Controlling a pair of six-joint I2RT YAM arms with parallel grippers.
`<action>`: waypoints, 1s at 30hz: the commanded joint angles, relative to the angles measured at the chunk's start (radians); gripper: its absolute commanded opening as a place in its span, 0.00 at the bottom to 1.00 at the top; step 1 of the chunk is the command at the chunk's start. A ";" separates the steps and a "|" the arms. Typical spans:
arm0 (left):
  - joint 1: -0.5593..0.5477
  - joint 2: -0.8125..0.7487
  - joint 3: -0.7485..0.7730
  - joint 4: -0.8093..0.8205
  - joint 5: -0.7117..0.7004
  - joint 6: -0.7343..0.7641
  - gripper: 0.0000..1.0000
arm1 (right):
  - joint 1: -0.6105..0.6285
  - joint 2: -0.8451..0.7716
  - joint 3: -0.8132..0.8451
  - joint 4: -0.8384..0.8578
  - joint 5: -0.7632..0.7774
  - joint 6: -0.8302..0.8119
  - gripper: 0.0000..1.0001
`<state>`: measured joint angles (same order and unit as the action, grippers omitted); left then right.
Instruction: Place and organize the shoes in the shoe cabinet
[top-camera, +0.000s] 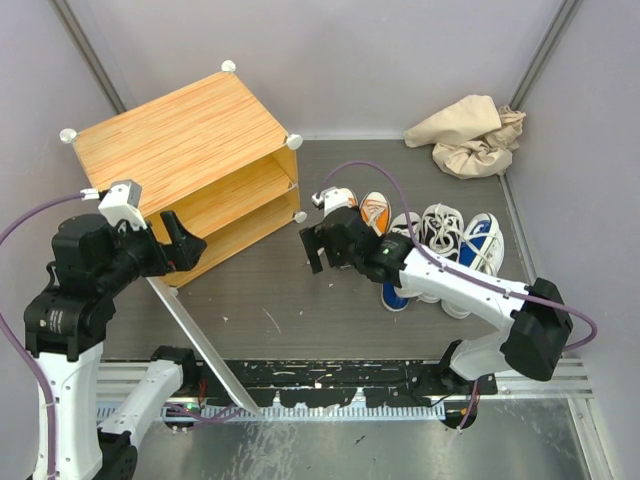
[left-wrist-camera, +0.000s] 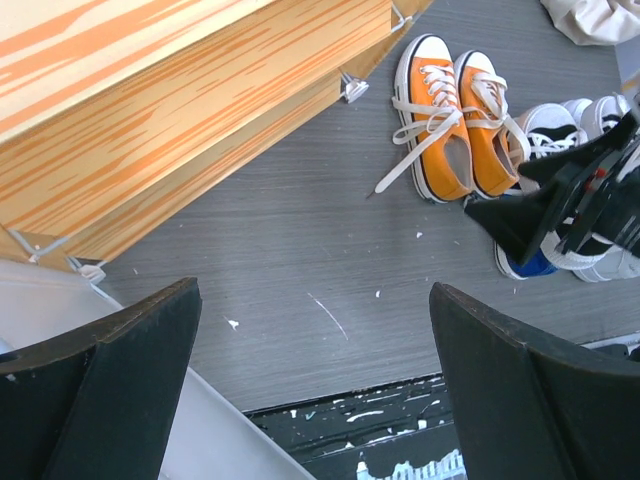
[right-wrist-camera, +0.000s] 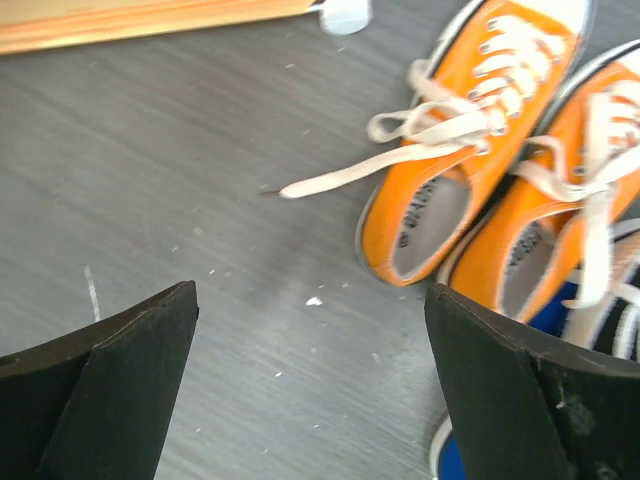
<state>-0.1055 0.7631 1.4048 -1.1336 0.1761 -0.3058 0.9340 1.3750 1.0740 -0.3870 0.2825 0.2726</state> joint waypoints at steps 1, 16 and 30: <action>-0.003 -0.018 -0.022 0.056 0.037 0.016 0.98 | -0.061 0.032 0.087 -0.075 0.125 -0.014 1.00; -0.004 -0.031 -0.003 0.088 0.100 0.013 0.98 | -0.270 0.040 0.308 -0.347 0.324 -0.072 1.00; -0.003 -0.031 -0.041 0.140 0.179 -0.032 0.98 | -0.440 -0.052 0.308 -0.659 0.245 0.025 0.90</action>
<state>-0.1055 0.7406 1.3735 -1.0744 0.2996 -0.3168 0.5236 1.3647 1.3670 -0.9524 0.5735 0.2459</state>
